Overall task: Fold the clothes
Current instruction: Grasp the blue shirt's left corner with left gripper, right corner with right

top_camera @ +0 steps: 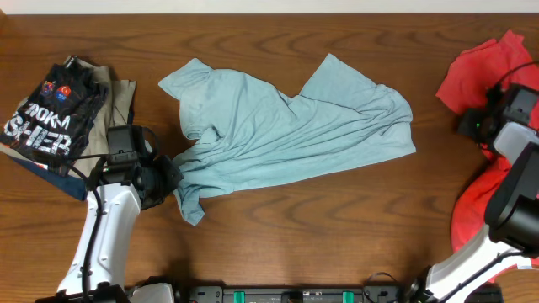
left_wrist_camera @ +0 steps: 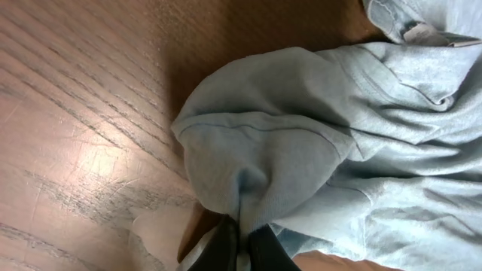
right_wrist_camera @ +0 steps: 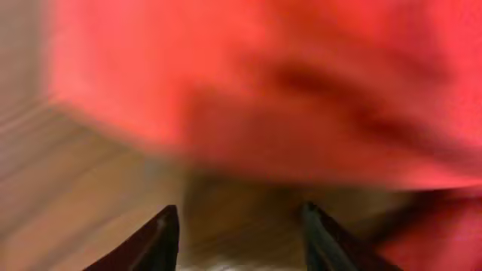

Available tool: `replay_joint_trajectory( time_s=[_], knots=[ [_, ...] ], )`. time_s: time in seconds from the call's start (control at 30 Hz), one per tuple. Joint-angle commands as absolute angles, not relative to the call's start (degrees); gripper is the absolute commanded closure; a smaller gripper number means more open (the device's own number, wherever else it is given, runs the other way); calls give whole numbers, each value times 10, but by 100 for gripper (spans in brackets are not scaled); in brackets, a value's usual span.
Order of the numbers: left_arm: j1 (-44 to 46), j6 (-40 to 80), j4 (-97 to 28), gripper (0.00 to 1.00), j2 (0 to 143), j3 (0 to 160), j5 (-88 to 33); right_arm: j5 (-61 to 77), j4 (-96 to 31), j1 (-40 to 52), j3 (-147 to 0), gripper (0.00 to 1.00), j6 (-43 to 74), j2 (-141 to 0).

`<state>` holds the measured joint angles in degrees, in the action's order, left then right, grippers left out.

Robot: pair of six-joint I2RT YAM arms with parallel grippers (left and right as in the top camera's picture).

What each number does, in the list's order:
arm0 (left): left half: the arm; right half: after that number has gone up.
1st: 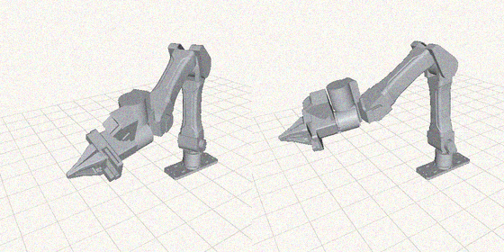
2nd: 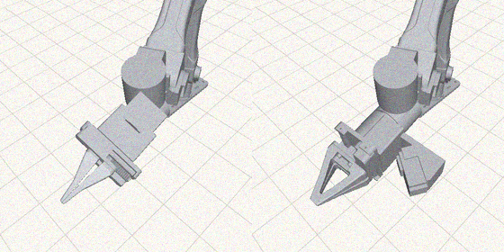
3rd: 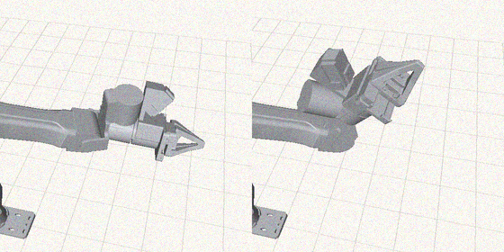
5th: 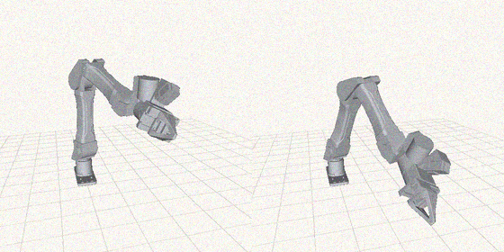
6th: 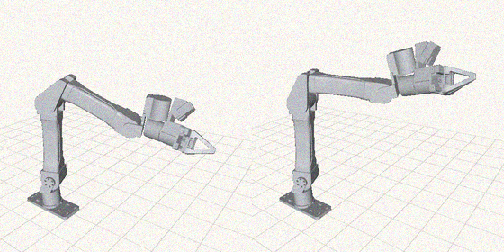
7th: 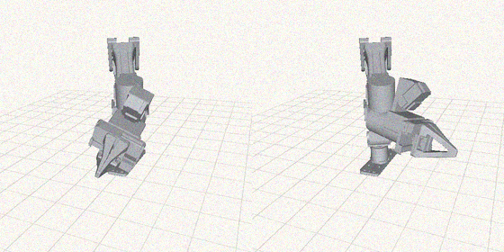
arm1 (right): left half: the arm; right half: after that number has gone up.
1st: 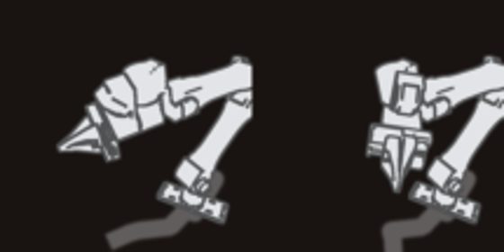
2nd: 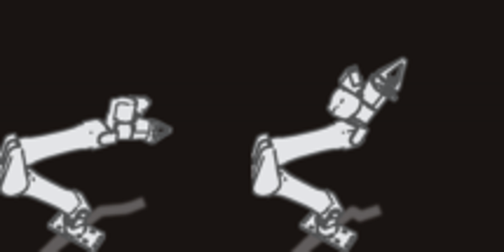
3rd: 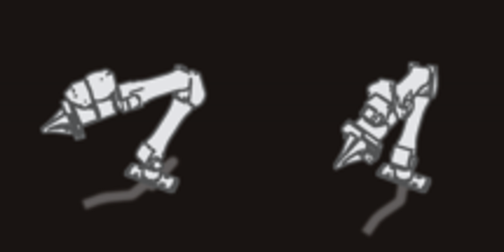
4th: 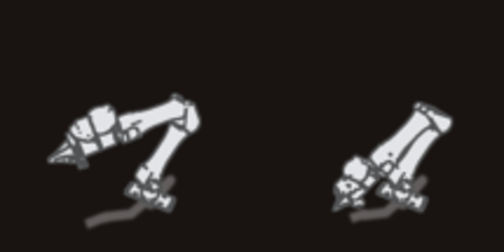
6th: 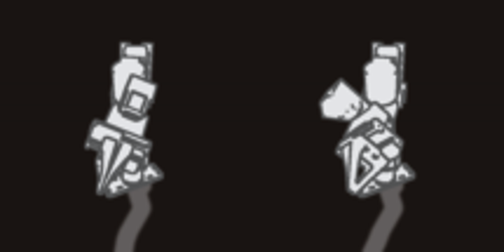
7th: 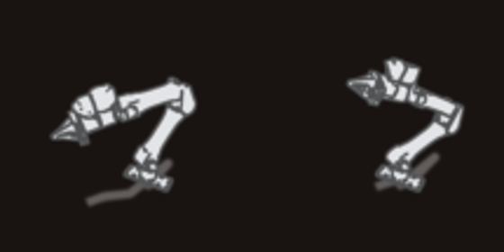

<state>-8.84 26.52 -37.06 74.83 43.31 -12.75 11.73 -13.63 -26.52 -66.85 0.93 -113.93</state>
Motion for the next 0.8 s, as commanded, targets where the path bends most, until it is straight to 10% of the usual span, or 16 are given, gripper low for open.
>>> replay_joint_trajectory(
  time_s=[0.0, 0.23, 0.6, 0.67, 0.77],
  knots=[
    [-90, 257, -371, 94, 752, 431, -126, 291, -208, -241, -674, 44, 12, -1104],
    [-90, 257, -371, 94, 752, 431, -126, 249, -420, -198, -655, 34, 12, -1103],
    [-90, 257, -374, 94, 752, 431, -126, 244, -373, -117, -610, 32, 68, -1103],
    [-90, 257, -375, 94, 752, 431, -126, 225, -368, -101, -610, 44, 69, -1103],
    [-90, 257, -375, 94, 752, 431, -126, 185, -372, -87, -610, 89, 84, -1103]
  ],
)
